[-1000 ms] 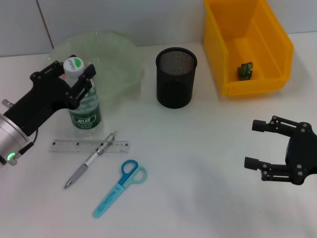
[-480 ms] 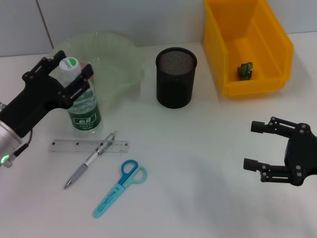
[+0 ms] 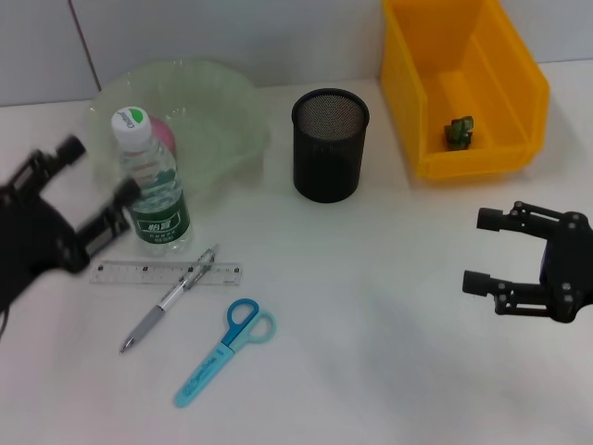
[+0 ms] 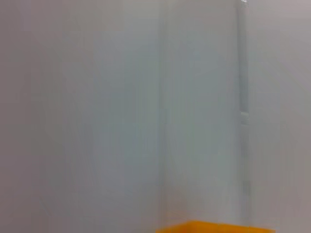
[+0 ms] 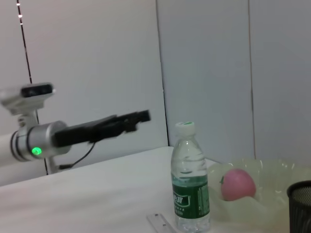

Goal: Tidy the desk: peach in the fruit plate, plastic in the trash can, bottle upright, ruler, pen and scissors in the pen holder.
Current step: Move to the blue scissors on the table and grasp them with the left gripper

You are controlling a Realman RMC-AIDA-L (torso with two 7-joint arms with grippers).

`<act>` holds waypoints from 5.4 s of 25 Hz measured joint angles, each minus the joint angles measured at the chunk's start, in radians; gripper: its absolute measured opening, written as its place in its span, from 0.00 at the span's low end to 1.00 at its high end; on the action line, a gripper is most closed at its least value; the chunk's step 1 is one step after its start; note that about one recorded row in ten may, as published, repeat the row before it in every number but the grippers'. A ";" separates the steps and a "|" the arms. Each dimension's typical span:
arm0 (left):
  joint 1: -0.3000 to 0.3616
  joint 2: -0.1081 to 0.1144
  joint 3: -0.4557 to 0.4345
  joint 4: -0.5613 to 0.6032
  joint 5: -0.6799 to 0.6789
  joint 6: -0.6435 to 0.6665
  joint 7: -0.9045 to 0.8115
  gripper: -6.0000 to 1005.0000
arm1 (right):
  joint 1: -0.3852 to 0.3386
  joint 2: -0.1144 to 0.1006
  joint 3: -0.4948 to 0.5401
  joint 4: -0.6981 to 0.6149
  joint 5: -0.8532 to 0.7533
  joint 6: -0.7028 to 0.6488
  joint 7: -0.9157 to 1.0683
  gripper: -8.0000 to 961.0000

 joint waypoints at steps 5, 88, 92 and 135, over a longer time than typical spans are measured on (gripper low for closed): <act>0.079 -0.004 0.016 0.104 0.102 0.035 -0.066 0.80 | -0.001 0.012 0.000 -0.071 0.003 -0.018 0.036 0.87; -0.204 -0.025 0.719 1.129 1.682 -0.166 -2.196 0.79 | 0.074 -0.055 0.184 -0.109 -0.142 -0.046 0.087 0.87; -0.214 -0.025 0.726 1.108 1.679 -0.169 -2.196 0.79 | 0.074 -0.055 0.184 -0.101 -0.141 -0.045 0.078 0.87; -0.256 -0.025 0.765 1.040 1.683 -0.180 -2.196 0.65 | 0.072 -0.052 0.184 -0.099 -0.137 -0.043 0.071 0.87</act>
